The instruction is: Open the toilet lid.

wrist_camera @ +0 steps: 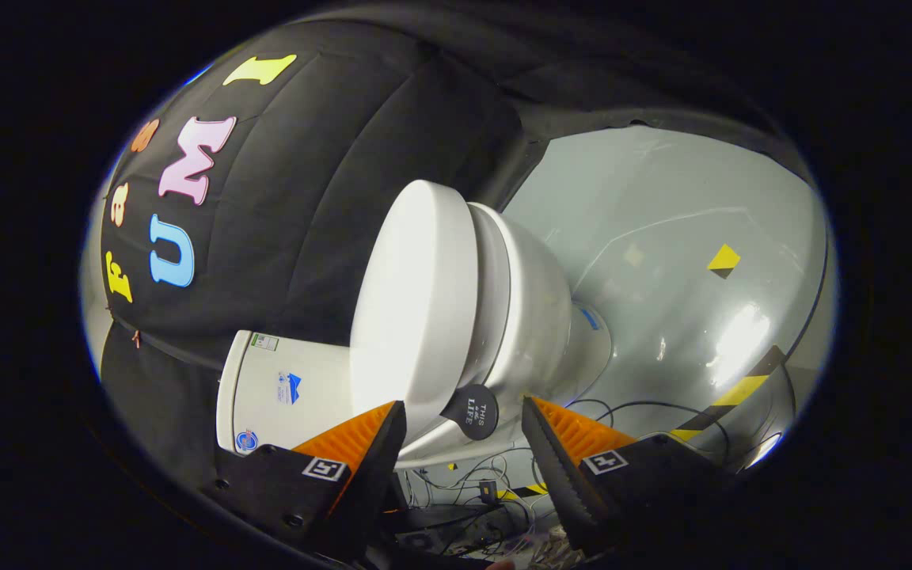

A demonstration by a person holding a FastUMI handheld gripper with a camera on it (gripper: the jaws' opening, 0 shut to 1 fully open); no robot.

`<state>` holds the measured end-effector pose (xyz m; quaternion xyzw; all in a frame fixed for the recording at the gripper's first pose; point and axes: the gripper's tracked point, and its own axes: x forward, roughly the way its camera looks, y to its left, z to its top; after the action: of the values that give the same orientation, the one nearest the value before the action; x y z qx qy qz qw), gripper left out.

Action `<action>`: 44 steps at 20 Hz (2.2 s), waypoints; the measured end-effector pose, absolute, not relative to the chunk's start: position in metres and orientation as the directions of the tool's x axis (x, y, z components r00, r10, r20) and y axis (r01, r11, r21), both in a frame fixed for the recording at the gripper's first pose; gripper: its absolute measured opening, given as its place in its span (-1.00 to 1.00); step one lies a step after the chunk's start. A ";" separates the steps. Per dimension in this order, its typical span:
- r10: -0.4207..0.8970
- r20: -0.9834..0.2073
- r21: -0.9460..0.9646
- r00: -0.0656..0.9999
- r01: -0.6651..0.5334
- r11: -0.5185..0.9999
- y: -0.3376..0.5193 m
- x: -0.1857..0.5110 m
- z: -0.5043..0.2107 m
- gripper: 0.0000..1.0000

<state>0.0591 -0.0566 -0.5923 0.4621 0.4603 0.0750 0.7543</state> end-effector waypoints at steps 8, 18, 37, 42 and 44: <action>0.595 -0.623 0.782 0.508 0.393 0.484 -0.047 0.062 -0.616 -0.31; 0.537 -0.694 0.713 0.480 0.355 0.605 -0.035 0.063 -0.608 -0.79; 0.162 -0.784 0.351 0.599 0.214 0.912 0.011 0.081 -0.442 -0.85; 0.054 -0.780 0.223 0.623 0.197 0.955 0.036 0.077 -0.408 -0.86; 0.036 -0.768 0.208 0.640 0.197 0.958 0.046 0.077 -0.395 -0.85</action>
<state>0.0770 0.0464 -0.3954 0.1376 0.4221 -0.0450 0.8949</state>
